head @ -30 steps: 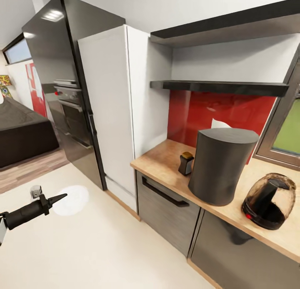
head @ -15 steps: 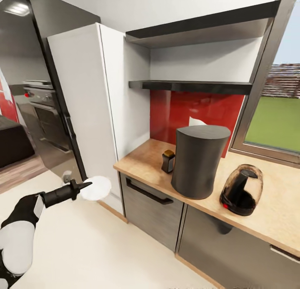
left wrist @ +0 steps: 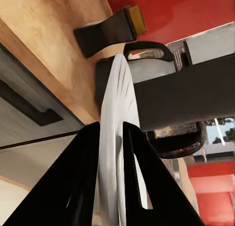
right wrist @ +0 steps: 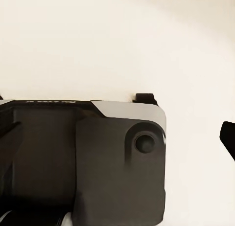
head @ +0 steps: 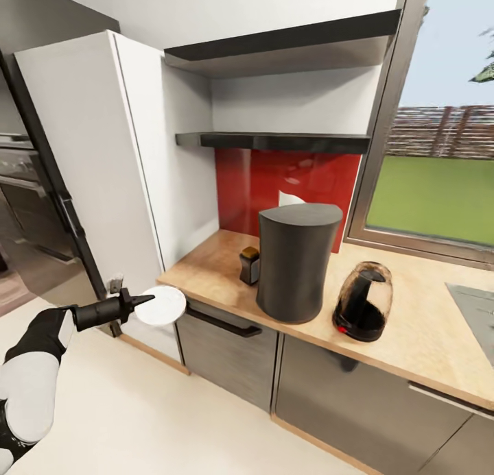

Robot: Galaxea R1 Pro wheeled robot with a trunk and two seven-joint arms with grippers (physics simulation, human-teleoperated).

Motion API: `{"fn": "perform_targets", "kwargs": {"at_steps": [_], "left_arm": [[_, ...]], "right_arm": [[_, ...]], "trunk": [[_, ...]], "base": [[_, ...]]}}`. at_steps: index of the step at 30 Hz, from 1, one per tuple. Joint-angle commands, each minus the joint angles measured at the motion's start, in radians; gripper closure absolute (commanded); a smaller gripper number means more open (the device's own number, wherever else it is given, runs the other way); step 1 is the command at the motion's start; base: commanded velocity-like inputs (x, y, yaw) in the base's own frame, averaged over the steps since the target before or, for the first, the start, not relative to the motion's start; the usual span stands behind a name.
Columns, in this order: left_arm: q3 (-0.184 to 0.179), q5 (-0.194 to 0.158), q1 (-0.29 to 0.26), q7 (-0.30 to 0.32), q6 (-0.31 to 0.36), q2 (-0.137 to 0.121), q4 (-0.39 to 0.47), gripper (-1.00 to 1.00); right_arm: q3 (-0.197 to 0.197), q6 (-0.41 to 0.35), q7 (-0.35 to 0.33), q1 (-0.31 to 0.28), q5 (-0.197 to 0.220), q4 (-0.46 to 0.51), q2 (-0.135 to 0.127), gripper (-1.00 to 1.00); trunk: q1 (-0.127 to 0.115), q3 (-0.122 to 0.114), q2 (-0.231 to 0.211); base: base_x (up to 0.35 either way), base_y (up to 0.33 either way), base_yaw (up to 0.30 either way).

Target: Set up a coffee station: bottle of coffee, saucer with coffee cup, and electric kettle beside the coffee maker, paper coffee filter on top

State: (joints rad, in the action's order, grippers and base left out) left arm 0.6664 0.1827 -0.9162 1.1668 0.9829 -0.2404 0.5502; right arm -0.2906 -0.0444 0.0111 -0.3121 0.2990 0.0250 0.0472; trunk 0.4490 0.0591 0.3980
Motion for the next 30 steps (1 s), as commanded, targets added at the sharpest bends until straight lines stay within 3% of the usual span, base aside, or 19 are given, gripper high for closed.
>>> {"fn": "perform_targets", "kwargs": {"at_steps": [1,9,12,14,15,17,27,30], "left_arm": [[0.006,0.011,-0.002,0.007,0.006,0.000,0.001,1.00],[0.005,0.011,-0.012,0.006,0.009,-0.002,0.004,1.00],[0.006,0.013,-0.013,0.006,0.011,0.002,0.043,1.00],[-0.028,0.027,-0.022,0.007,0.021,0.010,0.079,1.00],[-0.068,0.033,-0.037,0.007,0.026,0.013,0.086,1.00],[-0.091,0.035,-0.046,0.007,0.028,0.014,0.086,1.00],[-0.100,0.038,-0.039,0.004,0.028,0.012,0.075,1.00],[-0.098,0.037,-0.036,-0.039,0.028,0.011,0.075,1.00]], "right_arm": [[-0.009,-0.005,0.001,-0.001,0.009,0.001,0.000,-1.00],[-0.009,-0.004,0.001,-0.001,0.009,0.001,0.000,-1.00],[-0.009,-0.004,0.002,-0.001,0.006,0.001,0.000,-1.00],[-0.010,-0.003,0.003,-0.001,0.004,0.001,0.000,-1.00],[-0.011,-0.002,0.003,-0.001,0.003,0.001,0.000,-1.00],[-0.010,0.005,0.003,-0.001,0.005,0.001,0.000,-1.00],[-0.004,0.032,0.003,-0.001,0.011,0.001,0.000,-1.00],[-0.004,0.032,0.003,-0.001,0.010,0.001,-0.002,-1.00]], "trunk": [[0.001,0.002,0.002],[0.001,0.002,0.002],[0.001,0.002,0.002],[0.001,0.002,0.002],[0.001,0.002,0.002],[0.001,0.002,0.002],[0.001,0.002,0.002],[0.001,0.002,0.002]], "base": [[0.221,0.174,-0.279],[0.155,0.186,-0.256],[0.011,0.021,-0.043],[0.001,0.003,-0.006],[0.000,0.001,-0.001],[0.000,0.000,0.000],[0.000,0.000,-0.119],[0.000,0.000,-0.259]]}}
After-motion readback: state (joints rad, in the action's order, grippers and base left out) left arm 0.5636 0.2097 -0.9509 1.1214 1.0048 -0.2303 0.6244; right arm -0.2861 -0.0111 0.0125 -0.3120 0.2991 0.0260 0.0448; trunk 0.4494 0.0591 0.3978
